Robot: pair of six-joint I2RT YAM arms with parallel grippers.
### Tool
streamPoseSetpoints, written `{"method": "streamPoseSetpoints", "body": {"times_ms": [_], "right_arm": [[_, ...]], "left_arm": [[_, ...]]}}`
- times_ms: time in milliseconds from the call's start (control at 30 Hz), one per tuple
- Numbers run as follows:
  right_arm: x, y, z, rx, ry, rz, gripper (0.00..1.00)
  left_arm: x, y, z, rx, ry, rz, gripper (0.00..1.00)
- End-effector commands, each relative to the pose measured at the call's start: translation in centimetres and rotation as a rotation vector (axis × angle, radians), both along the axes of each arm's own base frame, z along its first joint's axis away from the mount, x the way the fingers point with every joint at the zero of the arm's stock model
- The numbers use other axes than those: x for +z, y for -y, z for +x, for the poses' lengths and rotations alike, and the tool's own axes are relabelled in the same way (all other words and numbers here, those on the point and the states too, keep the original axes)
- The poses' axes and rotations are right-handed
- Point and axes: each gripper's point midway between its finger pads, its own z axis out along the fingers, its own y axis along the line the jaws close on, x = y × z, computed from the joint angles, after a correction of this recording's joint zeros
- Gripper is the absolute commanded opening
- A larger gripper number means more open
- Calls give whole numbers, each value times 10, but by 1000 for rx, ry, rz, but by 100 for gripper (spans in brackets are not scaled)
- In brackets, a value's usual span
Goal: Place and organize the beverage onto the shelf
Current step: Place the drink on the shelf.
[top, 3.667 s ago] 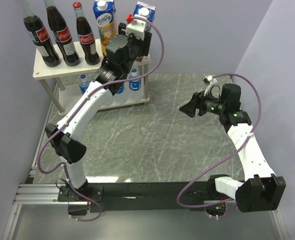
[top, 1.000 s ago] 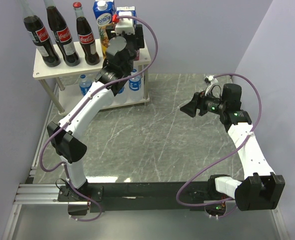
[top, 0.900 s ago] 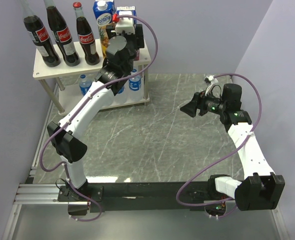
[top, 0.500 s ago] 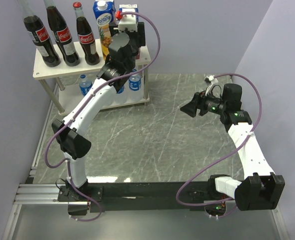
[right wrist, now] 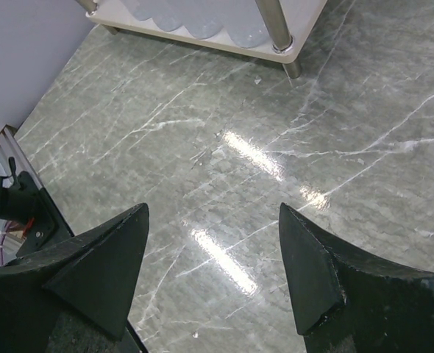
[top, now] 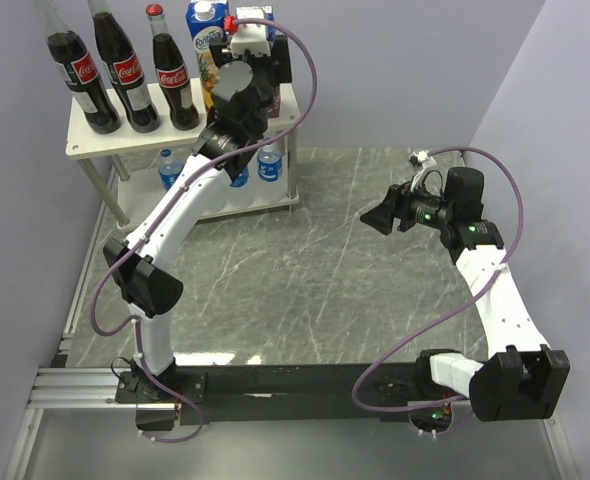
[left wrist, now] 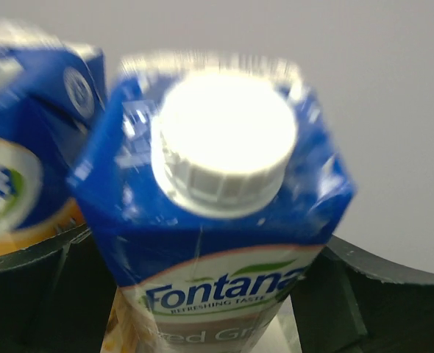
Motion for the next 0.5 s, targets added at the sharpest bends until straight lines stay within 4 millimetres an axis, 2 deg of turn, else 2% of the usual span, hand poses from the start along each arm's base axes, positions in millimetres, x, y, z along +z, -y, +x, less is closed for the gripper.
{"method": "streamPoseSetpoints", "body": {"times_ms": [0,400,467], "right_arm": [[3,1,3,12,35,3,78],[4,0,1,21,36,5,77],[4,8,5,-5,36,4,78]], "left_arm": [[83,-21,-32,-16,221,-144,86],[84,-19,-31,-23,225,-143,84],[83,-18,-30,-19,225,-139,84]]}}
